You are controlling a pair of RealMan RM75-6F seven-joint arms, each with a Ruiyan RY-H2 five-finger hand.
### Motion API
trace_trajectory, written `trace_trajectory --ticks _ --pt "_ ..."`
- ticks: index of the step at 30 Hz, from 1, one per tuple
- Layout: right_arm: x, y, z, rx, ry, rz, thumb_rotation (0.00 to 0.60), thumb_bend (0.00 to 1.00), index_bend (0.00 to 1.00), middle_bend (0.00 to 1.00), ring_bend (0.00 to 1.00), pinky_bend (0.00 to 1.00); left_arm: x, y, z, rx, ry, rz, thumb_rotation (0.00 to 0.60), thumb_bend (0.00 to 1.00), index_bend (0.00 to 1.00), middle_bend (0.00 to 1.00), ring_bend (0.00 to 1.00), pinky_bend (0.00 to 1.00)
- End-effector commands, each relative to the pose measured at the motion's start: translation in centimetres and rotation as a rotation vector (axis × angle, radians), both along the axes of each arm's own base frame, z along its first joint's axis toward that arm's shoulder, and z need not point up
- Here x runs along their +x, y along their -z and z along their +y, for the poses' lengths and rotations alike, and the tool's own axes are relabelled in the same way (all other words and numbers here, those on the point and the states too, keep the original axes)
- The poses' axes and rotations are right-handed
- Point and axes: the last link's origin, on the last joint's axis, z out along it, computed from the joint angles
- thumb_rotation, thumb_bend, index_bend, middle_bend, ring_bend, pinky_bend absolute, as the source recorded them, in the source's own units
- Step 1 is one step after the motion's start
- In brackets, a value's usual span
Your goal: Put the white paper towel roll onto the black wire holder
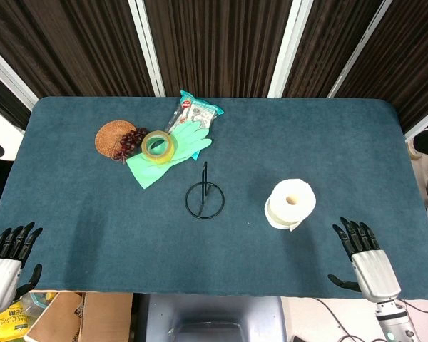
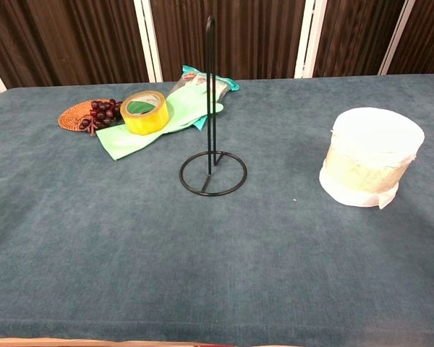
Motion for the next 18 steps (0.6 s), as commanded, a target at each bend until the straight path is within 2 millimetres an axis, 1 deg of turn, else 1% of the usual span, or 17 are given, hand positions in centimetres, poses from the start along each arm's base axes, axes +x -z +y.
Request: trace_trajectory --ticks 1,4,6,10,12,15,18 --pt "0.0 0.2 -0.1 0.009 -0.004 -0.005 0.600 0.10 0.00 0.00 0.00 0.00 0.0 0.0 0.1 -0.001 0.001 -0.002 0.600 0.50 0.00 0.00 0.00 0.05" --pt "0.0 0.8 -0.7 0.046 -0.010 -0.011 0.600 0.10 0.00 0.00 0.00 0.00 0.0 0.1 0.3 -0.007 -0.001 -0.006 0.600 0.50 0.00 0.00 0.00 0.05" --pt "0.2 1.4 -1.7 0.066 -0.021 -0.035 0.600 0.10 0.00 0.00 0.00 0.00 0.1 0.1 0.2 -0.010 0.000 -0.008 0.600 0.50 0.00 0.00 0.00 0.05" --pt "1.6 2.3 -4.8 0.092 -0.063 -0.059 0.600 0.10 0.00 0.00 0.00 0.00 0.2 -0.1 0.0 -0.008 0.003 -0.013 0.600 0.50 0.00 0.00 0.00 0.05" --pt "2.9 2.8 -6.5 0.112 -0.089 -0.073 0.600 0.10 0.00 0.00 0.00 0.00 0.1 -0.1 -0.3 -0.007 0.000 -0.013 0.600 0.50 0.00 0.00 0.00 0.05" --pt "4.5 3.1 -8.8 0.129 -0.106 -0.068 0.600 0.10 0.00 0.00 0.00 0.00 0.1 -0.3 -0.6 -0.001 -0.002 -0.014 0.600 0.50 0.00 0.00 0.00 0.05" --pt "5.6 3.4 -10.9 0.131 -0.096 -0.051 0.600 0.10 0.00 0.00 0.00 0.00 0.0 -0.5 -0.9 0.006 -0.008 -0.016 0.600 0.50 0.00 0.00 0.00 0.05"
